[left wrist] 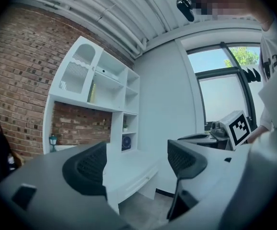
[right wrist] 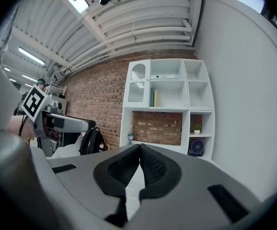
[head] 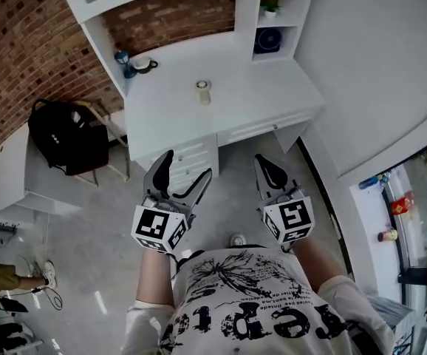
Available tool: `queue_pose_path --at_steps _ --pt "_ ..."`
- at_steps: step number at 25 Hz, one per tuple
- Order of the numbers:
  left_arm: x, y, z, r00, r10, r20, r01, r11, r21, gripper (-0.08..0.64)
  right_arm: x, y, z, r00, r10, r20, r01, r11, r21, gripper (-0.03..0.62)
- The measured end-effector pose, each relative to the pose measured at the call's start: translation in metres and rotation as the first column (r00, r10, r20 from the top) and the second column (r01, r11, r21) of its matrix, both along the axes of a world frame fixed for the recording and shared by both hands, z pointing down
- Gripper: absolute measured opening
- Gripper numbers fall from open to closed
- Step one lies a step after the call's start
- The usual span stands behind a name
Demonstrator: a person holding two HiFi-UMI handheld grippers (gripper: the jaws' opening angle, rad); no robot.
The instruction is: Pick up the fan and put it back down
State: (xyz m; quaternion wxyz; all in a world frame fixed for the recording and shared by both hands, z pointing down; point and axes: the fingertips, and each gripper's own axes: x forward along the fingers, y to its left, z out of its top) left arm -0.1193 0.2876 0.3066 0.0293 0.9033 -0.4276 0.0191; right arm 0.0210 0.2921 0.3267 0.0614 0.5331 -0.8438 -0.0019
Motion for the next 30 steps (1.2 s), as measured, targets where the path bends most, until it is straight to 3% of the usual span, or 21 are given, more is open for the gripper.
queue_pose_path --at_steps 5,13,24,30 --pt "0.033 -0.047 0.01 0.997 -0.066 0.028 0.067 0.997 -0.037 0.393 0.036 -0.056 0.011 0.999 -0.046 0.002 0.046 0.999 -0.025 0.015" --pt "0.046 -0.13 0.043 0.989 -0.142 0.047 0.147 0.983 -0.111 0.393 0.056 -0.138 0.036 0.996 -0.091 -0.005 0.091 0.993 -0.077 0.015" --pt "0.047 -0.327 0.078 0.981 -0.187 0.057 0.194 0.964 -0.18 0.393 0.051 -0.332 0.056 0.993 -0.118 0.002 0.117 0.985 -0.126 0.015" --pt "0.048 -0.419 0.105 0.974 -0.199 0.109 0.219 0.951 -0.219 0.393 0.05 -0.427 0.065 0.99 -0.142 -0.019 0.139 0.981 -0.133 0.015"
